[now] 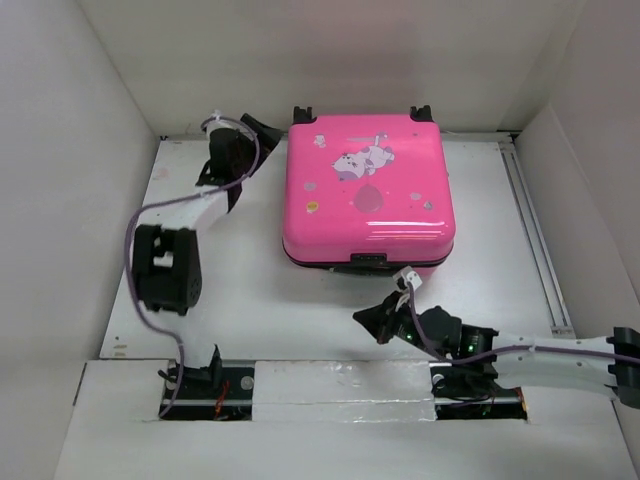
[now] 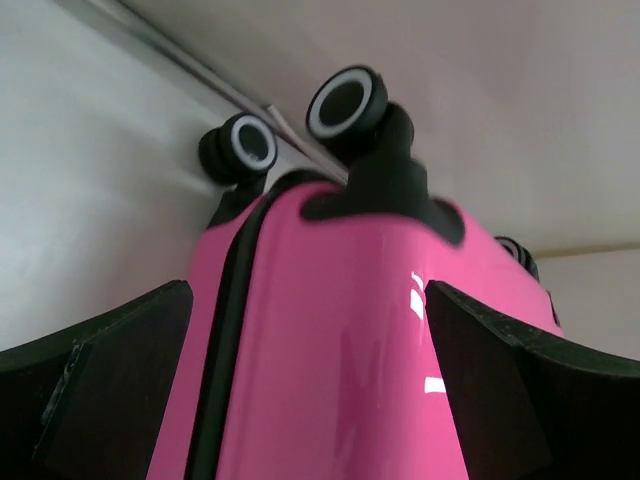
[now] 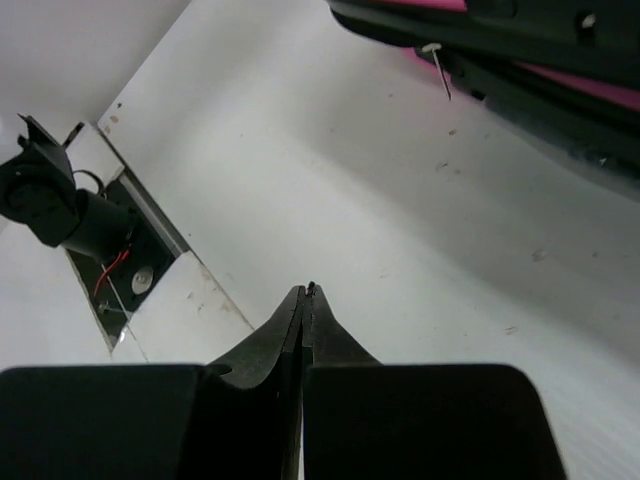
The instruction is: Pack the luggage
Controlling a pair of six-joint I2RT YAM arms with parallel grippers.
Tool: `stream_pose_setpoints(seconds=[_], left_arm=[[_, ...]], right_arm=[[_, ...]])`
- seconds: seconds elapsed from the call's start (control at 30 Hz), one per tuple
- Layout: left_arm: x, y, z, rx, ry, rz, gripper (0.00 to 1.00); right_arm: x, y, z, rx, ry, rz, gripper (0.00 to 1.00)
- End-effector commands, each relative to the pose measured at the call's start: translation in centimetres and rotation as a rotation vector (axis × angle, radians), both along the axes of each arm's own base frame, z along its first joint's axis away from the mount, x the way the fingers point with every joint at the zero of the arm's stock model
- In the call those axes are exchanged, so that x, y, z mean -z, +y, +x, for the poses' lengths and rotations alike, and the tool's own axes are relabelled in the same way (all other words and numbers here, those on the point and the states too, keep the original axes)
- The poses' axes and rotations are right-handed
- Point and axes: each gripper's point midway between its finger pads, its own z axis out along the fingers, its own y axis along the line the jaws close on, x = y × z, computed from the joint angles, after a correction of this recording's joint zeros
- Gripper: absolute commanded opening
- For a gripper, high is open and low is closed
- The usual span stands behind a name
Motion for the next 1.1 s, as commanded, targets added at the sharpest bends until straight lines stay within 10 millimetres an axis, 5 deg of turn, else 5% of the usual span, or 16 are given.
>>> stream_pose_setpoints(seconds=[0.0, 0.07, 0.1, 0.17, 0.2, 0.23, 0.3, 0.33, 0.4, 0.47, 0.63, 0.7, 0.83, 0.97, 1.0, 1.07], left_arm=[[-5.1, -3.5, 4.1, 0.163, -0.072, -0.025, 1.0], [-2.3, -4.0, 6.8, 0.191, -0.039, -0.02, 1.0], [-4.5, -4.5, 7.9, 0.206, -0.08, -0.039, 1.0], [-4.1, -4.9, 9.5, 0.218, -0.073, -0.041, 1.0], [-1.3, -5.2, 10.7, 0.229, -0.029, -0.029, 1.0], [-3.2, -5.6, 11.6, 0.243, -0.075, -0.033, 1.0], [-0.2, -6.6, 13.0, 0.289, -0.044, -0.043, 1.0], [-1.9, -7.0, 13.6, 0.313, -0.095, -0.048, 1.0], [0.0, -8.7, 14.2, 0.377, -0.095, -0.077, 1.0], [-1.6, -9.4, 14.7, 0.414, -0.17, -0.127, 1.0], [0.7, -12.2, 15.1, 0.466, -0.183, -0.19, 1.0], [-0.9, -13.0, 14.8, 0.491, -0.248, -0.222, 0.98], [-2.6, -13.3, 14.6, 0.508, -0.327, -0.29, 0.63], [-3.1, -13.6, 13.1, 0.567, -0.371, -0.319, 0.09], [-5.3, -13.6, 12.1, 0.585, -0.406, -0.315, 0.0], [-3.3, -12.1, 11.2, 0.564, -0.385, -0.313, 0.0]], right_arm=[[-1.6, -0.8, 1.0, 0.035, -0.036, -0.067, 0.0], [-2.0, -0.7, 1.0, 0.029, -0.032, -0.069, 0.01], [-1.6, -0.8, 0.9, 0.02, -0.025, -0.084, 0.08], [-1.0, -1.2, 1.0, 0.034, -0.012, -0.107, 0.23], [-1.1, -1.2, 1.1, 0.046, -0.002, -0.106, 0.32], [-1.3, -1.3, 1.0, 0.049, 0.006, -0.097, 0.45], [-1.6, -1.6, 1.1, 0.058, 0.004, -0.097, 0.53], [-1.8, -1.7, 1.0, 0.058, 0.003, -0.093, 0.58], [-2.3, -1.8, 1.0, 0.058, 0.005, -0.1, 0.59], [-2.5, -2.0, 1.1, 0.067, 0.005, -0.11, 0.62], [-2.9, -1.9, 1.1, 0.069, 0.016, -0.117, 0.65], [-2.7, -1.8, 1.1, 0.073, 0.035, -0.113, 0.65], [-2.0, -1.9, 1.0, 0.076, 0.048, -0.124, 0.65], [-0.8, -3.3, 1.6, 0.141, 0.061, -0.179, 0.65], [-1.0, -3.9, 2.1, 0.183, 0.057, -0.176, 0.65], [-1.9, -4.5, 2.4, 0.21, 0.044, -0.156, 0.65]])
